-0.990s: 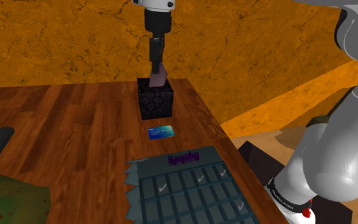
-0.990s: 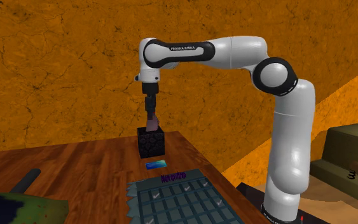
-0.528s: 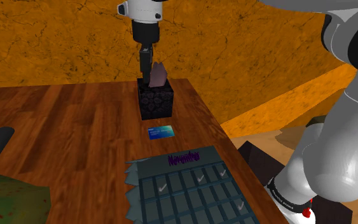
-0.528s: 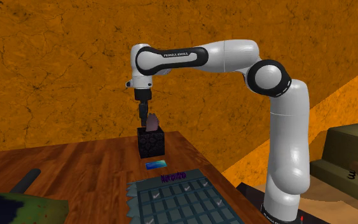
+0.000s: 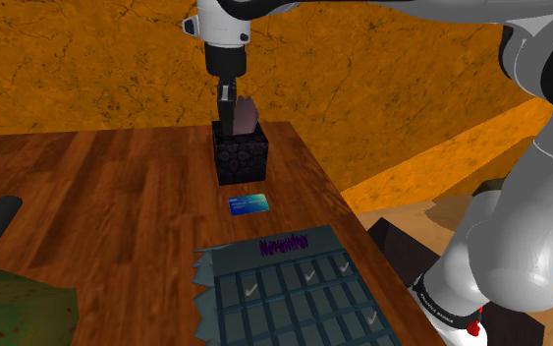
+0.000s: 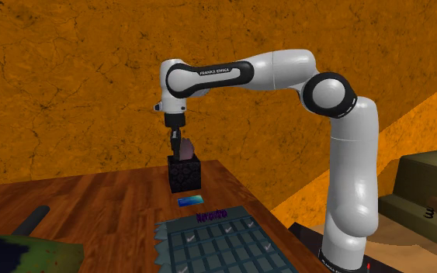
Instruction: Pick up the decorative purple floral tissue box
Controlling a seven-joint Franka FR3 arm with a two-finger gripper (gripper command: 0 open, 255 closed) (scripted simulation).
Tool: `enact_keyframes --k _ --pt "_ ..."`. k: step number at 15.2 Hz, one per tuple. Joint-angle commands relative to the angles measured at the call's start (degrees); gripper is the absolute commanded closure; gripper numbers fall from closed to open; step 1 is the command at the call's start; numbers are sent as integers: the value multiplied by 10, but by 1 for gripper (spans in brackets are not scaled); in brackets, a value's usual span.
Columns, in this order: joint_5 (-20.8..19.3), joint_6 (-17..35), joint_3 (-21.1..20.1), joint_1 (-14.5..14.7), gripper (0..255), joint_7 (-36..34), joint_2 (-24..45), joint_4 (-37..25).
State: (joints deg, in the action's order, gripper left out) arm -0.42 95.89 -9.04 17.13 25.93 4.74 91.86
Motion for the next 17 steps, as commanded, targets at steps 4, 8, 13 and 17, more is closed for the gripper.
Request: enact_keyframes --k 4,8,13,17 --pt "0 0 0 0 255 0 0 1" --pt "0 -17 0 1 255 0 4 -20" --pt "-2 -59 -1 1 255 -1 13 -70" --pt "-4 -93 -1 3 255 -2 23 -115"
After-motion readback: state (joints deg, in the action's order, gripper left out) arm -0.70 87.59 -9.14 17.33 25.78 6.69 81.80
